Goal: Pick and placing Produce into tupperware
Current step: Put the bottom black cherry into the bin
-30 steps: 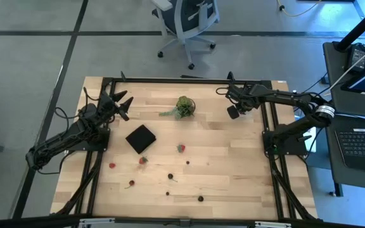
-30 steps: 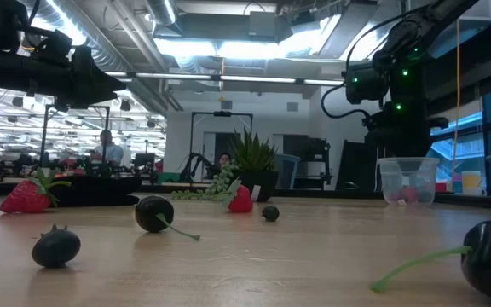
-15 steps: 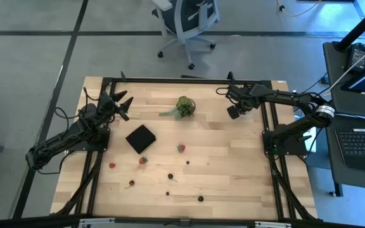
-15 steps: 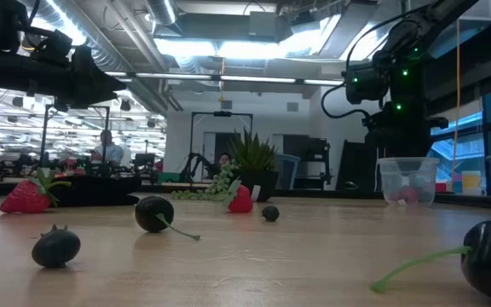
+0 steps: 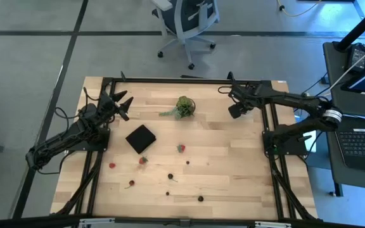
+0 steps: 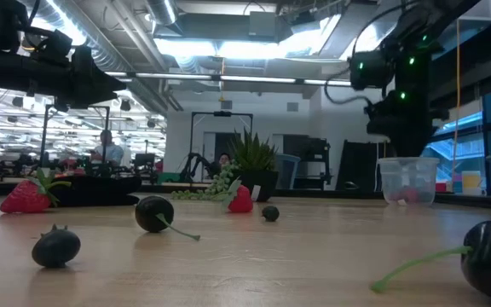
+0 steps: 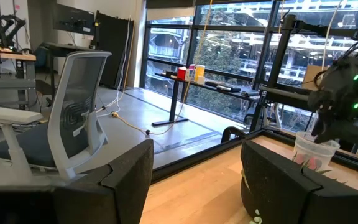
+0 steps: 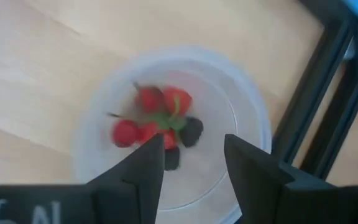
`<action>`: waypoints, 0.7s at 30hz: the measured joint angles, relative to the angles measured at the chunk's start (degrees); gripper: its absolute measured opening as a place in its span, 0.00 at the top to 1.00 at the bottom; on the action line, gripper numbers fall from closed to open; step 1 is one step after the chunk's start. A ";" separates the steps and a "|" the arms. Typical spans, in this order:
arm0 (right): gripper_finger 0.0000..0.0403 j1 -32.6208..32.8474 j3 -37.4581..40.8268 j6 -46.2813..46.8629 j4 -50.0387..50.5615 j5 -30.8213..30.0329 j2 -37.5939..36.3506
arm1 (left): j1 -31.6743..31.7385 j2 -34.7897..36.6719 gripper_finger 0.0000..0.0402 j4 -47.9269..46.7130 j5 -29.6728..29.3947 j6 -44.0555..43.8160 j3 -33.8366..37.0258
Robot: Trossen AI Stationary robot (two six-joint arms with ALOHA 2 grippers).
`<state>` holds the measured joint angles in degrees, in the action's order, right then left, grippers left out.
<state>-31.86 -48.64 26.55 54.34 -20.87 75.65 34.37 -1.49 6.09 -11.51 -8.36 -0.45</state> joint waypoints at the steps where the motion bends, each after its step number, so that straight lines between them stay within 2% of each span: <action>1: 0.58 0.65 -0.37 0.05 -0.08 0.00 -1.29 | 0.01 0.00 0.41 0.00 -0.01 0.00 -0.02; 5: 0.58 4.55 -1.36 -3.76 -3.16 1.89 -5.99 | 0.00 0.02 0.41 0.00 -0.02 0.02 -0.01; 9: 0.58 10.04 -1.09 -7.84 -11.35 11.95 -8.80 | 0.01 0.00 0.41 0.00 -0.02 0.02 0.00; 15: 0.58 22.50 3.40 -13.69 -31.96 25.68 -8.68 | 0.00 0.00 0.41 0.00 -0.02 0.02 -0.01; 21: 0.58 36.78 14.24 -19.40 -60.25 27.58 -8.62 | 0.02 0.02 0.41 0.02 -0.02 0.04 0.00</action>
<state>4.92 -34.40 7.14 -5.91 6.71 67.03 34.39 -1.48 6.11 -11.53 -8.32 -0.45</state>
